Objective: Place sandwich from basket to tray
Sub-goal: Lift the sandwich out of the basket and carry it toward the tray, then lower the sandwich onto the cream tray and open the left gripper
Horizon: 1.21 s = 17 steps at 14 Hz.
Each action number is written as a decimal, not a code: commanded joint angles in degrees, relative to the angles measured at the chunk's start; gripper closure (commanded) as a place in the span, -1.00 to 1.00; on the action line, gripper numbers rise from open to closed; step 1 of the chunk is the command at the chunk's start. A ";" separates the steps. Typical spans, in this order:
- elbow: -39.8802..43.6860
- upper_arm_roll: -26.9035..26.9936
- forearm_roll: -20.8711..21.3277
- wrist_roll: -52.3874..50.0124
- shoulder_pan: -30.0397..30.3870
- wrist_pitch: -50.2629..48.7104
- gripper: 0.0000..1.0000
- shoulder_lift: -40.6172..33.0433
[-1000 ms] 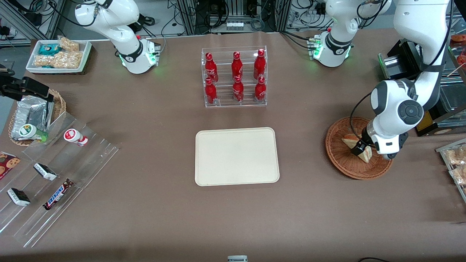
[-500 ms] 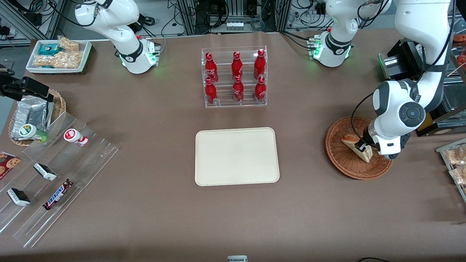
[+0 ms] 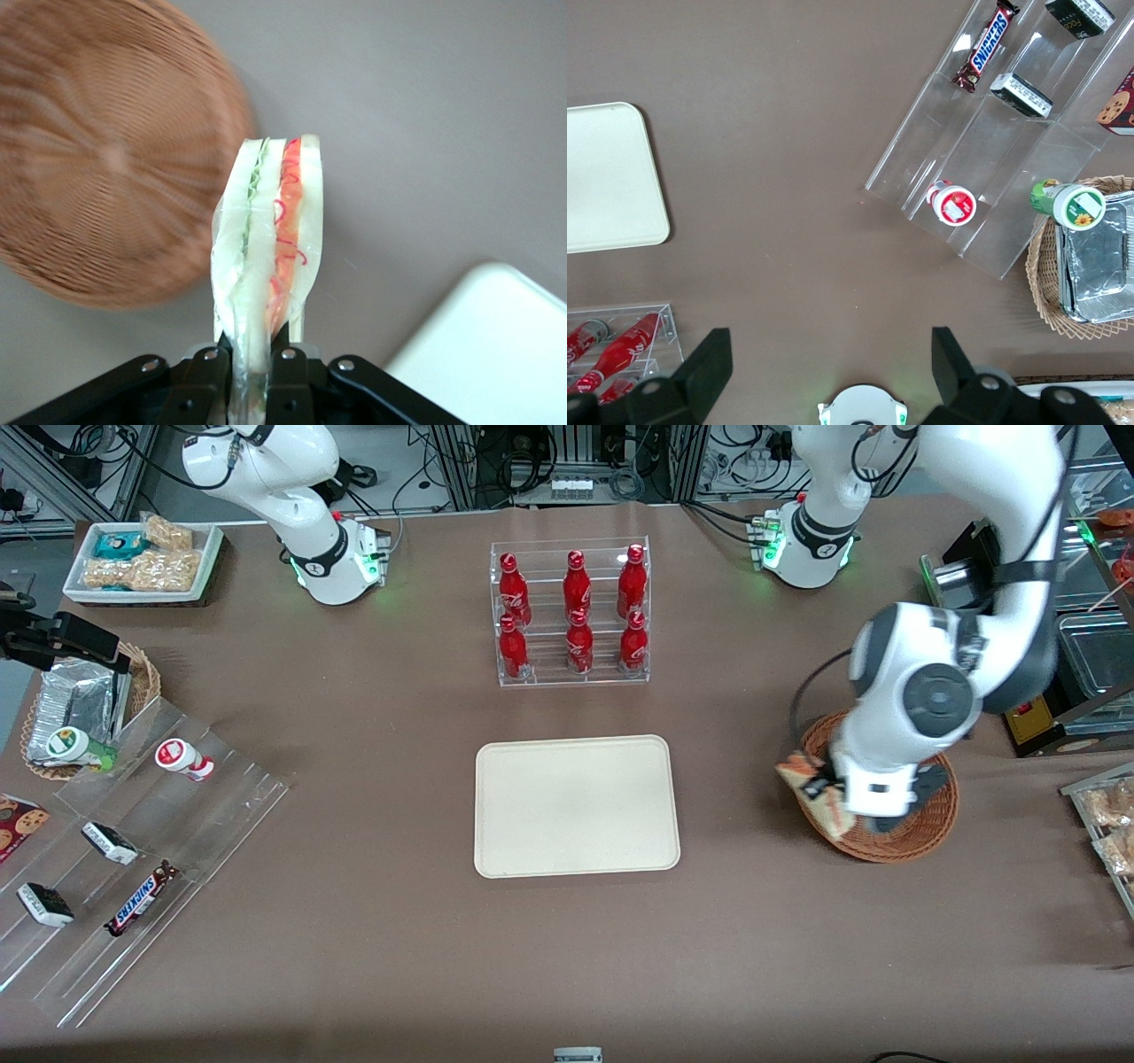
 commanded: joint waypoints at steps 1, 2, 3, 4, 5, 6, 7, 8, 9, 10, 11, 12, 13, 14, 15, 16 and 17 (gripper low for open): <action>10.54 0.56 -3.12 0.52 -6.45 -1.26 0.94 8.99; 14.58 0.47 -4.35 0.60 -8.82 -1.17 0.93 11.89; 17.93 0.47 -5.14 1.13 -11.02 -0.91 0.93 14.53; 20.83 0.38 -5.24 1.83 -13.04 0.66 0.93 16.90; 21.82 0.12 -5.41 1.83 -14.63 3.03 0.93 18.23; 21.74 -0.66 -6.29 1.92 -15.86 6.79 0.93 18.94; 21.65 -0.93 -6.73 2.01 -16.74 10.66 0.94 19.99; 21.48 -1.20 -6.65 2.53 -17.62 13.13 0.93 20.70; 21.48 -1.89 -6.56 4.54 -18.67 14.64 0.94 21.40; 21.48 -1.99 -6.65 6.13 -19.73 14.91 0.94 22.28; 21.48 -1.99 -6.65 6.23 -21.31 14.92 0.94 22.90; 21.65 -1.99 -6.39 5.62 -22.37 15.00 0.94 23.78; 21.65 -1.90 -6.30 5.35 -22.72 15.35 0.93 24.57; 21.39 -1.90 -6.21 5.35 -22.81 15.96 0.91 24.92; 21.13 -1.90 -6.12 5.35 -22.82 16.23 0.90 25.19; 21.12 -1.90 -6.03 5.35 -22.82 16.32 0.87 25.36; 20.78 -1.90 -6.03 5.35 -22.82 16.24 0.80 25.37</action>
